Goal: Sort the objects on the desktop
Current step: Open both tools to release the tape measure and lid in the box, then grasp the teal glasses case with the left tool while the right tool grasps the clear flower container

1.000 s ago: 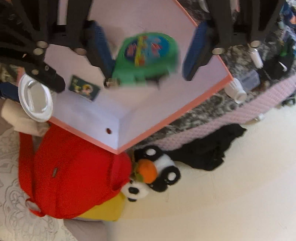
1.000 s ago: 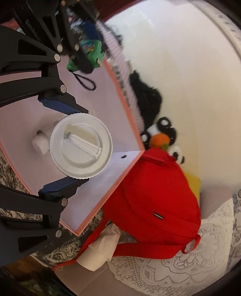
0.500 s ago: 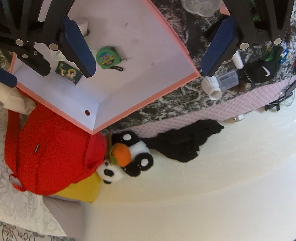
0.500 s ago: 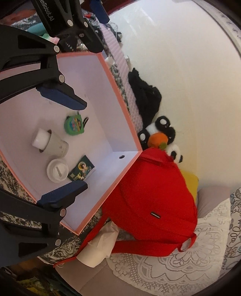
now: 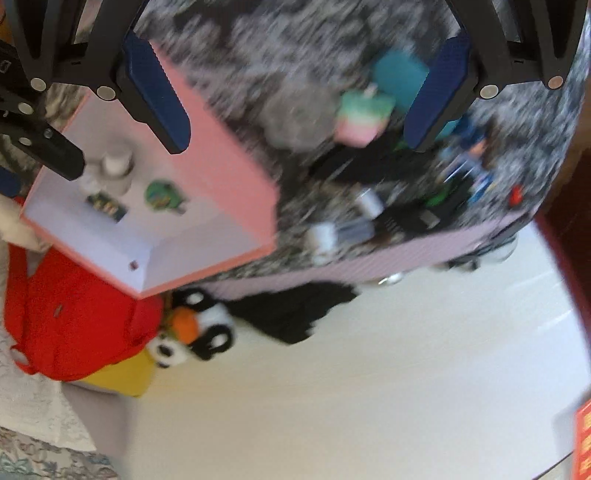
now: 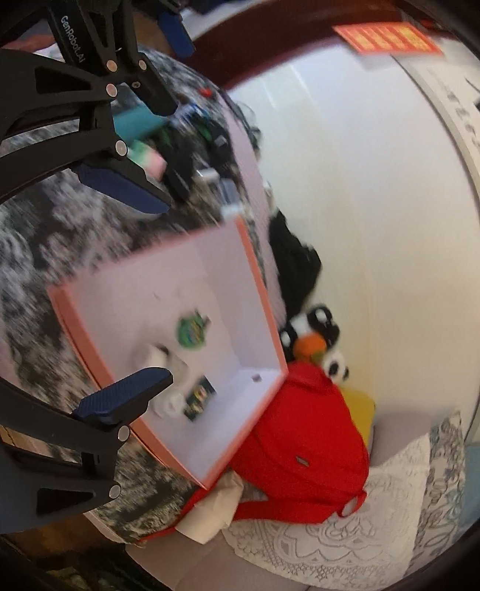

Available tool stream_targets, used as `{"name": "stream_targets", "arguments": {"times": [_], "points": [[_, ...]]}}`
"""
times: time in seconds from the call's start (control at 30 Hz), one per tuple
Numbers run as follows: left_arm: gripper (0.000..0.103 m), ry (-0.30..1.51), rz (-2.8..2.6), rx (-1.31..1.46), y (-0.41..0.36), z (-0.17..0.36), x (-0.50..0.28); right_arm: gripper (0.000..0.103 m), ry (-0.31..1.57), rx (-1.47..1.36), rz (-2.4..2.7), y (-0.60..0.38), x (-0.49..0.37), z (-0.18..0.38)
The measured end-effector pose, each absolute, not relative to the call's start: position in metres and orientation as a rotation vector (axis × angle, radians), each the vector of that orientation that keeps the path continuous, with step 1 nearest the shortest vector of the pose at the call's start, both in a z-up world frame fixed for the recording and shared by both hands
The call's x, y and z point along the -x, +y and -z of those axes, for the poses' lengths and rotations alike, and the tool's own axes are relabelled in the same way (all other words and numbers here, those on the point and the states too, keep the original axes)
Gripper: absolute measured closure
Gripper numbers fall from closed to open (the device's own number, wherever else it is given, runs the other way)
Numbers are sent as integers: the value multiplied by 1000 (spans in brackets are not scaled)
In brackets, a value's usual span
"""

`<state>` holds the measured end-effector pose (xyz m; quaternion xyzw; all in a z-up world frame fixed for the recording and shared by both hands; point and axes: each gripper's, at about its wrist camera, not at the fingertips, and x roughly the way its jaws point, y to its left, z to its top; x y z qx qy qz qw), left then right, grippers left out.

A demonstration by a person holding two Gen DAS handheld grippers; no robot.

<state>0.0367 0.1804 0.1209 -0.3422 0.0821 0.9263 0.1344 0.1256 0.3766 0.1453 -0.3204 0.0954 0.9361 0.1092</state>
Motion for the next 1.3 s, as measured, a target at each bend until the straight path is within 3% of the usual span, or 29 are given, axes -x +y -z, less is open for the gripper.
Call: {"name": "stream_targets", "arguments": {"times": [0.23, 0.5, 0.83, 1.3], "points": [[6, 169, -2766, 1124, 91, -99, -67, 14, 215, 1142, -2814, 295, -126, -97], [6, -22, -2823, 1304, 25, -58, -49, 14, 177, 1385, -2808, 238, -88, -33], [6, -126, -2732, 1464, 47, 2, 31, 2, 165, 1568, -2715, 250, 7, 25], [5, -196, -2699, 1703, 75, 71, 138, 0, 69, 1671, -2665, 260, 101, 75]]}}
